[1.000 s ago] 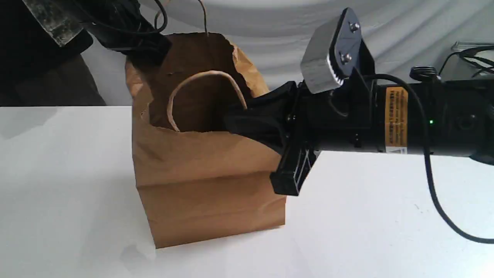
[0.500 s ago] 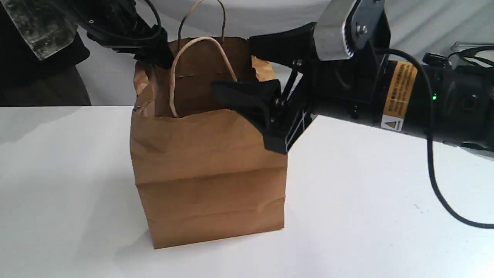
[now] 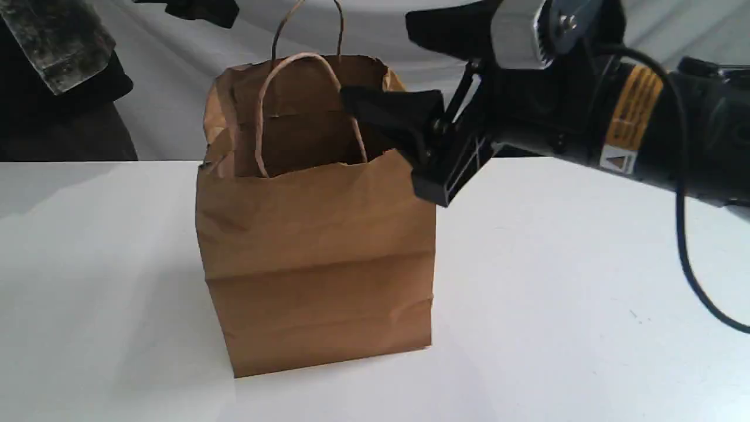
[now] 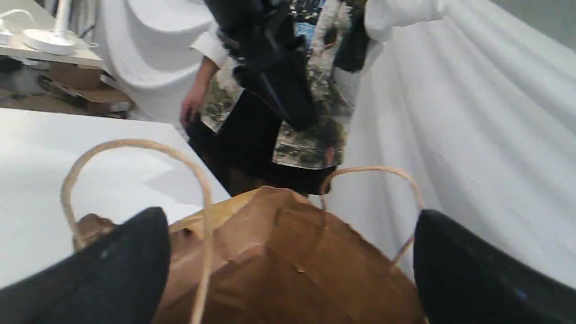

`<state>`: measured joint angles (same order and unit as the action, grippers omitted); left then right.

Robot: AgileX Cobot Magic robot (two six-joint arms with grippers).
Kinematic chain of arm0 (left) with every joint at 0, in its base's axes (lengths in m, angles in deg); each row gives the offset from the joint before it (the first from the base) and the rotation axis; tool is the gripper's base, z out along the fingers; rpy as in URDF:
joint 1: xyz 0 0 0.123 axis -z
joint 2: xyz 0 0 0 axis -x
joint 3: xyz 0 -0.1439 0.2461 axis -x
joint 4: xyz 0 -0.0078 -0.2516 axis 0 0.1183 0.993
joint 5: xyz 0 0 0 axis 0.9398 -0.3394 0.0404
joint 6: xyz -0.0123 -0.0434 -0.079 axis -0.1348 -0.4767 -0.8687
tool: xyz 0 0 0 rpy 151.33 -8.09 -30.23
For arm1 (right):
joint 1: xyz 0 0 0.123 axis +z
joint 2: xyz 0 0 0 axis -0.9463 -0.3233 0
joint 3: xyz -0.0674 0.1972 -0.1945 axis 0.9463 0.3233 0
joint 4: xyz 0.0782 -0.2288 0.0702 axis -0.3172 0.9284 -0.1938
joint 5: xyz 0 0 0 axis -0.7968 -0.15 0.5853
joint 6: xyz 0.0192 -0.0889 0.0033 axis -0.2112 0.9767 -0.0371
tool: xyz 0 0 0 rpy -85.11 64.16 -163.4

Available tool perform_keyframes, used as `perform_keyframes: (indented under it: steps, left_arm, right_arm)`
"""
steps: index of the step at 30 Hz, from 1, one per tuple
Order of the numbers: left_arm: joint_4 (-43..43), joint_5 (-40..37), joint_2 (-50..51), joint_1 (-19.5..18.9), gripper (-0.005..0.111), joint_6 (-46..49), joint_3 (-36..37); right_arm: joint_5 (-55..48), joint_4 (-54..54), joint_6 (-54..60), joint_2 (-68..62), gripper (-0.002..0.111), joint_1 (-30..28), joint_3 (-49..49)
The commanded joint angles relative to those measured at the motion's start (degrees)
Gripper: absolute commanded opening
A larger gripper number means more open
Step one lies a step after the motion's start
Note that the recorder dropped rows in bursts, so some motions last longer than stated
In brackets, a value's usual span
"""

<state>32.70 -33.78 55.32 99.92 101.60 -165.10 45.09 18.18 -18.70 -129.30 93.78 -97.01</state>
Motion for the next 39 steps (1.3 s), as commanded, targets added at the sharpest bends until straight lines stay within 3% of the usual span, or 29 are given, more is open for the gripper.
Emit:
perform_keyframes:
  steps: [1,6,11,15,22,31,39]
  left_arm:
    - [-1.6,-0.3,-2.9,-0.6,0.079,-3.5,-0.1]
    - [-1.2,-0.5,-7.1,-0.6,0.079,-5.3,1.2]
    - [-0.8,7.2,-14.4,-0.6,0.079,-5.3,10.3]
    - [-0.8,17.4,-22.2,-0.6,0.079,-5.4,22.1]
    - [5.9,45.2,-39.3,-0.2,0.079,-4.9,48.3]
    - [4.9,70.9,-60.9,8.4,0.079,-2.2,80.8]
    - [-8.5,90.6,-77.7,16.4,0.079,-9.4,103.4]
  right_arm:
    - [-8.8,-1.0,1.5,5.9,0.074,0.1,0.2]
    - [-24.7,-1.0,1.5,15.2,0.072,0.1,0.3]
    - [-35.0,-2.3,1.5,23.1,0.067,0.1,1.7]
    - [-32.7,-2.4,1.5,30.3,0.065,0.1,5.8]
    - [-29.2,-6.1,1.5,43.5,0.063,0.1,13.4]
    - [-28.0,-10.3,1.5,57.9,0.060,0.1,20.0]
    - [-27.3,-13.4,1.2,65.5,0.050,0.1,25.5]
